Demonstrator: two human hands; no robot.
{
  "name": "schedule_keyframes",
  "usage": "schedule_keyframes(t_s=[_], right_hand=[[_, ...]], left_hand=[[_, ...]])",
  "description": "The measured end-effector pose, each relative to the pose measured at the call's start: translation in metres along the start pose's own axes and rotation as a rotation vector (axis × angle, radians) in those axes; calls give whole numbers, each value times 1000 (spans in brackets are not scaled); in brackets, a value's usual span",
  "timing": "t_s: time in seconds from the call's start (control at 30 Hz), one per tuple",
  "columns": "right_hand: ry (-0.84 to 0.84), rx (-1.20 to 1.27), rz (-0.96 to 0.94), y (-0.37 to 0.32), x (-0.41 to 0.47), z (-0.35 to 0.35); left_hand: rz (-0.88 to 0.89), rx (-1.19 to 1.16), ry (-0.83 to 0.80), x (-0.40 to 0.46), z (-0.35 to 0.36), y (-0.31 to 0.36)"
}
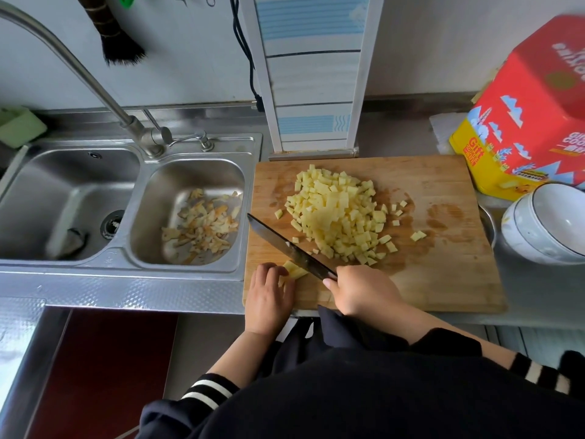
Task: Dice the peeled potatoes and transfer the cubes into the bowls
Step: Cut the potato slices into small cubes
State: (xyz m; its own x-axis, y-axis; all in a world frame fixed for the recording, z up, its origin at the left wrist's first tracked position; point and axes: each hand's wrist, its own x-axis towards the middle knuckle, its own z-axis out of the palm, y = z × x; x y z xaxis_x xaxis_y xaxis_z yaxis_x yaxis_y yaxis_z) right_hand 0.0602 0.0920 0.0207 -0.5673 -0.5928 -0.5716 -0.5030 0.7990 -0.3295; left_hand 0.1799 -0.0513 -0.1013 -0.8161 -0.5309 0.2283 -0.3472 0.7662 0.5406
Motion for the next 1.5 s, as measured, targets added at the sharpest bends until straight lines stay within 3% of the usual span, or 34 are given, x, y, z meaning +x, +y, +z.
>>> schedule_keyframes(t_s=[0.33,0.77,1.0,1.27,1.5], right_hand=[[-113,-12,86,-6,11,10],[11,66,105,4,7,4],[-52,-12,34,-7,1,6],[-141,-7,86,-8,7,17],[-77,53,100,-4,9,16]], left_hand=[[11,-13,7,2,4,1],[23,-24,9,0,1,-2],[51,-32,10,-2,1,-5],[51,-50,3,-4,5,-11],[61,-54,11,-5,4,-10]])
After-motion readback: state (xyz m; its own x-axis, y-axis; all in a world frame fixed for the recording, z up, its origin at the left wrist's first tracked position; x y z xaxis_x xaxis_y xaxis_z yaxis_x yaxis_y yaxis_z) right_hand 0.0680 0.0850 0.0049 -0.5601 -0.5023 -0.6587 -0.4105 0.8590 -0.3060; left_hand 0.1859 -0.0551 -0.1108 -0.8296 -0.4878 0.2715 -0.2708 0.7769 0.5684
